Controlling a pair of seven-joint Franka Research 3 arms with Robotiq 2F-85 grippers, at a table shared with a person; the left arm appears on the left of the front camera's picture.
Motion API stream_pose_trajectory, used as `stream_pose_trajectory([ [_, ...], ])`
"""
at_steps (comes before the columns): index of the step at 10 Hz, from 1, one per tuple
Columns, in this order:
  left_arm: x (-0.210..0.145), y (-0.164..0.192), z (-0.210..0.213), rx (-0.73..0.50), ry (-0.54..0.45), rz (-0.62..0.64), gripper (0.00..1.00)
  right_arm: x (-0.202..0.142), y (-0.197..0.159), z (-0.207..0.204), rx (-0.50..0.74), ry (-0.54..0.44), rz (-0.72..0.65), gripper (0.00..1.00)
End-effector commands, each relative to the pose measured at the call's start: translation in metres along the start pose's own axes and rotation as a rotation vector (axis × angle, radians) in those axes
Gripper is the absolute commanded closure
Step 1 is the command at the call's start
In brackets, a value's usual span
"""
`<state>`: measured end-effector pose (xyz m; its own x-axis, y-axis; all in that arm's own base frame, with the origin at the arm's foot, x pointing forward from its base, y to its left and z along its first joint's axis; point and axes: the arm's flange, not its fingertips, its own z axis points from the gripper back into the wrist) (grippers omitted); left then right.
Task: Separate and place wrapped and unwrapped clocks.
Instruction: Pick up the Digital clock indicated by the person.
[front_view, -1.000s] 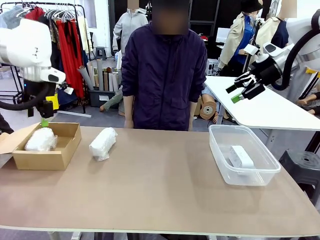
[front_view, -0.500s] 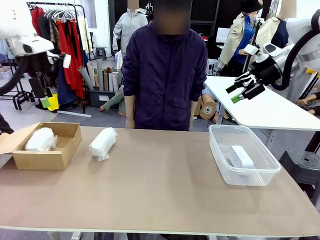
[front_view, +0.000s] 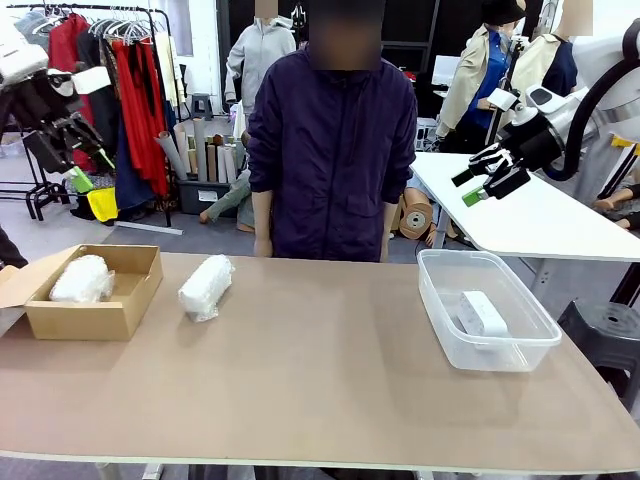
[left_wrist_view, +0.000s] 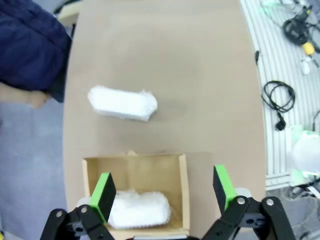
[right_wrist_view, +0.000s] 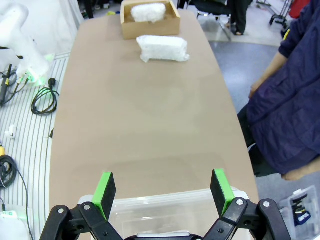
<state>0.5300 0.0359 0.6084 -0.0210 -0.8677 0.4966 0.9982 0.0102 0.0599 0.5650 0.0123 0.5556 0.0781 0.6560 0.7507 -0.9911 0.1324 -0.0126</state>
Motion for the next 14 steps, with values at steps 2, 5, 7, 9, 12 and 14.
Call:
stream_pose_trajectory([
  [2, -0.019, 0.027, 0.012, -0.030, -0.208, -0.035, 0.00, 0.001, 0.001, 0.000, 0.002, 0.001, 0.005, 0.00],
  [5, -0.044, 0.056, 0.017, -0.039, -0.375, 0.024, 0.00, 0.001, 0.001, 0.000, 0.002, 0.001, 0.005, 0.00],
  [7, -0.062, 0.060, 0.013, -0.034, -0.401, 0.019, 0.00, 0.001, 0.001, 0.000, 0.002, 0.001, 0.005, 0.00],
  [9, -0.074, 0.060, 0.000, -0.024, -0.378, 0.037, 0.00, 0.001, 0.001, 0.000, 0.002, 0.001, 0.005, 0.00],
  [12, -0.079, 0.048, -0.028, 0.038, -0.322, 0.090, 0.00, 0.001, 0.001, 0.000, 0.002, 0.001, 0.005, 0.00],
  [14, -0.070, 0.040, -0.034, 0.078, -0.276, 0.060, 0.00, 0.001, 0.001, 0.000, 0.002, 0.001, 0.005, 0.00],
])
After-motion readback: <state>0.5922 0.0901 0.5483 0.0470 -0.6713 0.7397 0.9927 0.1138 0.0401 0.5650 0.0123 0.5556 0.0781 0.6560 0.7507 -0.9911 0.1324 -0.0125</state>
